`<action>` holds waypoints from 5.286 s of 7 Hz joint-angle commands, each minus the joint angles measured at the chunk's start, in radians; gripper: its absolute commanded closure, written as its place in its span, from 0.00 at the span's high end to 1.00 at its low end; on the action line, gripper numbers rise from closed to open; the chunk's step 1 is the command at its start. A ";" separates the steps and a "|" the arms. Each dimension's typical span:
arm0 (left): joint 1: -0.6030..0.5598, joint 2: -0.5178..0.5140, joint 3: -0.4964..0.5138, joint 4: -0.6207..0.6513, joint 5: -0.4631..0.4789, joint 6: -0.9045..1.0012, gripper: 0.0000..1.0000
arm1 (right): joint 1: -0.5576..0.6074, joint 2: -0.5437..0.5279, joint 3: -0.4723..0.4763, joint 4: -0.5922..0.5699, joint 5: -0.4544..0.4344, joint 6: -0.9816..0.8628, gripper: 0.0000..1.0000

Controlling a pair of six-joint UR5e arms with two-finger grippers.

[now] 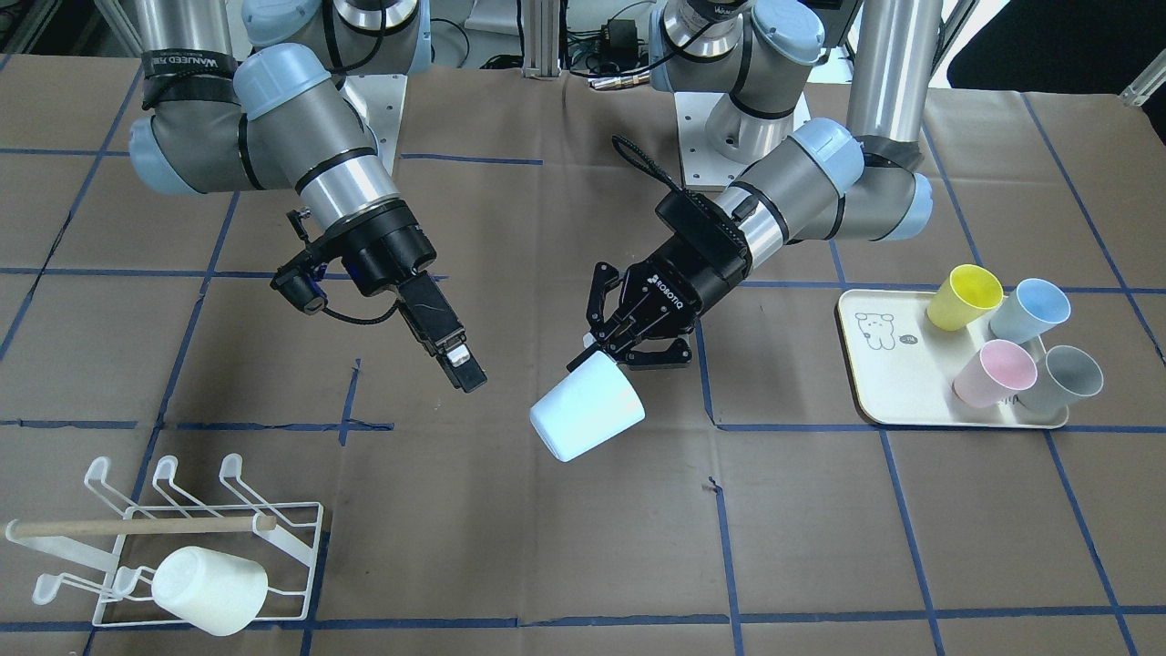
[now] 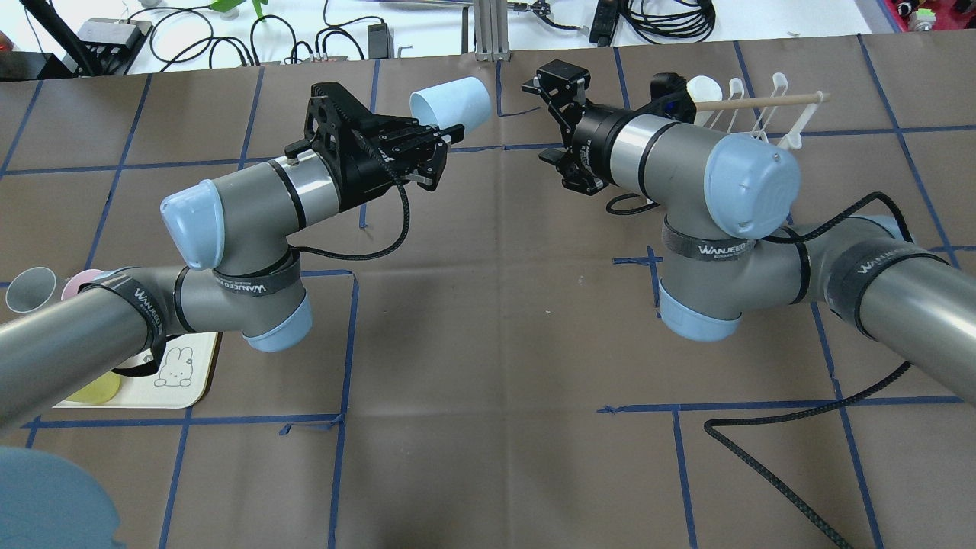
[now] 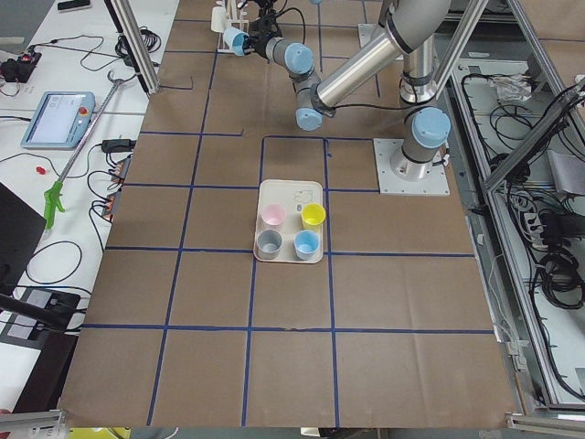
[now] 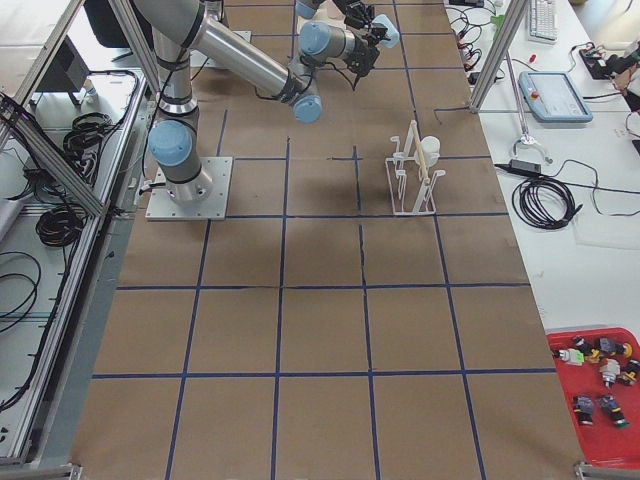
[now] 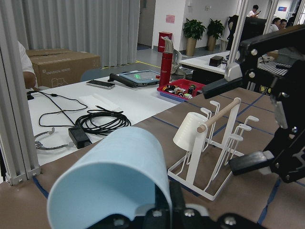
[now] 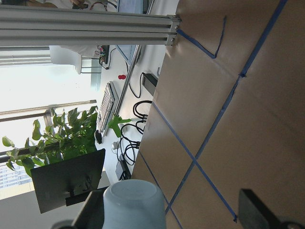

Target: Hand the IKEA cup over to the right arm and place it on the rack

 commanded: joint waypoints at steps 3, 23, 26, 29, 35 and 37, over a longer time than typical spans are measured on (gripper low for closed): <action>0.000 0.004 -0.001 0.000 -0.002 0.000 0.00 | 0.066 0.076 -0.090 -0.009 0.001 0.011 0.99; 0.000 0.007 0.002 -0.002 0.000 -0.004 0.09 | 0.127 0.165 -0.205 -0.009 -0.016 0.092 0.95; 0.000 0.009 0.002 -0.002 0.000 -0.004 0.09 | 0.127 0.163 -0.219 -0.006 -0.011 0.094 0.95; 0.000 0.009 0.002 -0.002 0.000 -0.004 0.09 | 0.129 0.166 -0.217 -0.006 -0.004 0.089 0.75; 0.000 0.013 0.002 -0.002 0.002 -0.026 0.46 | 0.127 0.160 -0.219 -0.005 0.000 0.086 0.44; 0.000 0.018 0.004 -0.005 0.002 -0.031 0.78 | 0.127 0.159 -0.219 -0.005 0.000 0.086 0.44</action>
